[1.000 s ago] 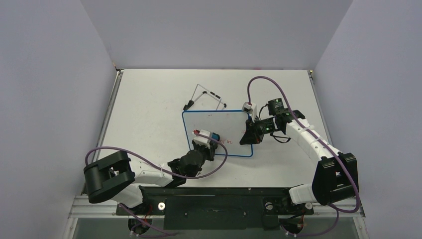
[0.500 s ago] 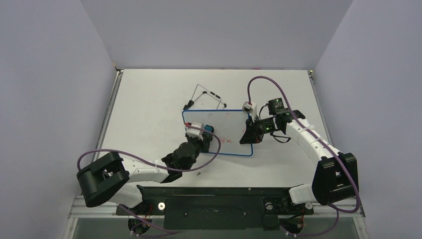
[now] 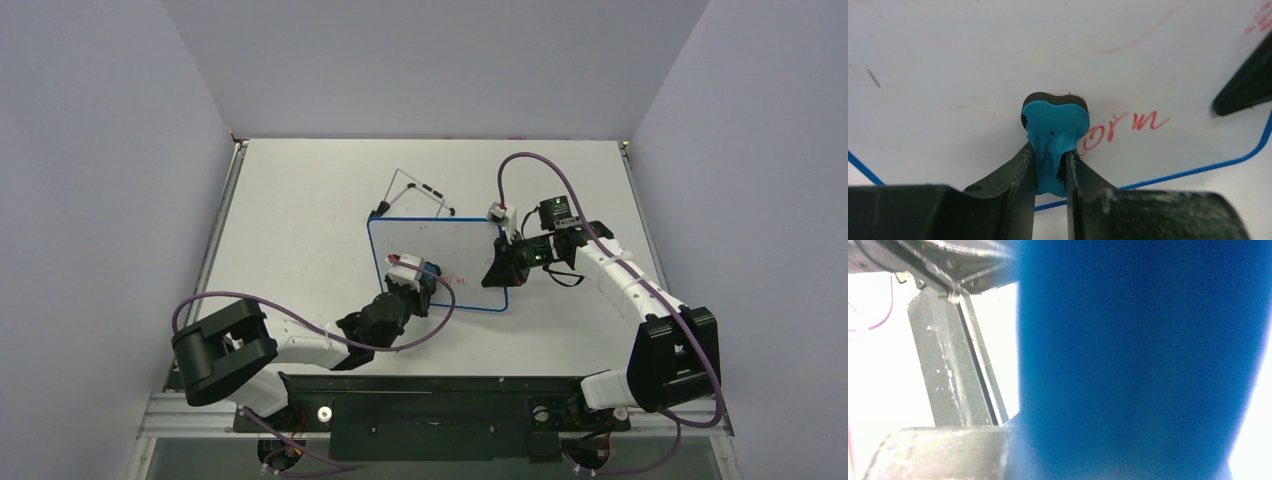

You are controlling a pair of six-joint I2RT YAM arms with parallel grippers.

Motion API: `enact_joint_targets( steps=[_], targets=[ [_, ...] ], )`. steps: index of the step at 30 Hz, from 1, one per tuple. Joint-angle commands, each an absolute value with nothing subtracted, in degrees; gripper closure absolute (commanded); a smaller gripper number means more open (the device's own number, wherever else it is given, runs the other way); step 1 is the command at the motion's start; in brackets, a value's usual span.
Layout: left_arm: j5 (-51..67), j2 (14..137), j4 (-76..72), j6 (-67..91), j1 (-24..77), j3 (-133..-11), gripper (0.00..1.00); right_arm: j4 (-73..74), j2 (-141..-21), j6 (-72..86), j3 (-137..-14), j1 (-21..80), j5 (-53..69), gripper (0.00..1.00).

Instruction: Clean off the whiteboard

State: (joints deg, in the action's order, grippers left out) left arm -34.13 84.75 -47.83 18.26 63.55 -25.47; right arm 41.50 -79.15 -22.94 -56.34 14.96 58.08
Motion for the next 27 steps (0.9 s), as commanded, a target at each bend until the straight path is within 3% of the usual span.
enact_joint_targets(
  steps=[1,9,17,27],
  targets=[
    [-31.37,82.06,-50.51,19.0,56.73,-28.16,1.0,43.88,-77.93,-24.52,-56.22,15.49,57.22,1.0],
    [-30.47,79.87,-49.1,19.48,56.55,-26.54,1.0,44.07,-77.9,-24.52,-56.35,15.45,57.65,1.0],
    [-36.55,84.78,-50.69,18.14,65.88,-28.2,1.0,44.12,-77.79,-24.61,-56.26,15.32,57.46,1.0],
    [-35.1,79.43,-49.96,19.85,57.99,-23.59,1.0,44.11,-77.56,-24.61,-56.28,15.24,57.66,1.0]
  ],
)
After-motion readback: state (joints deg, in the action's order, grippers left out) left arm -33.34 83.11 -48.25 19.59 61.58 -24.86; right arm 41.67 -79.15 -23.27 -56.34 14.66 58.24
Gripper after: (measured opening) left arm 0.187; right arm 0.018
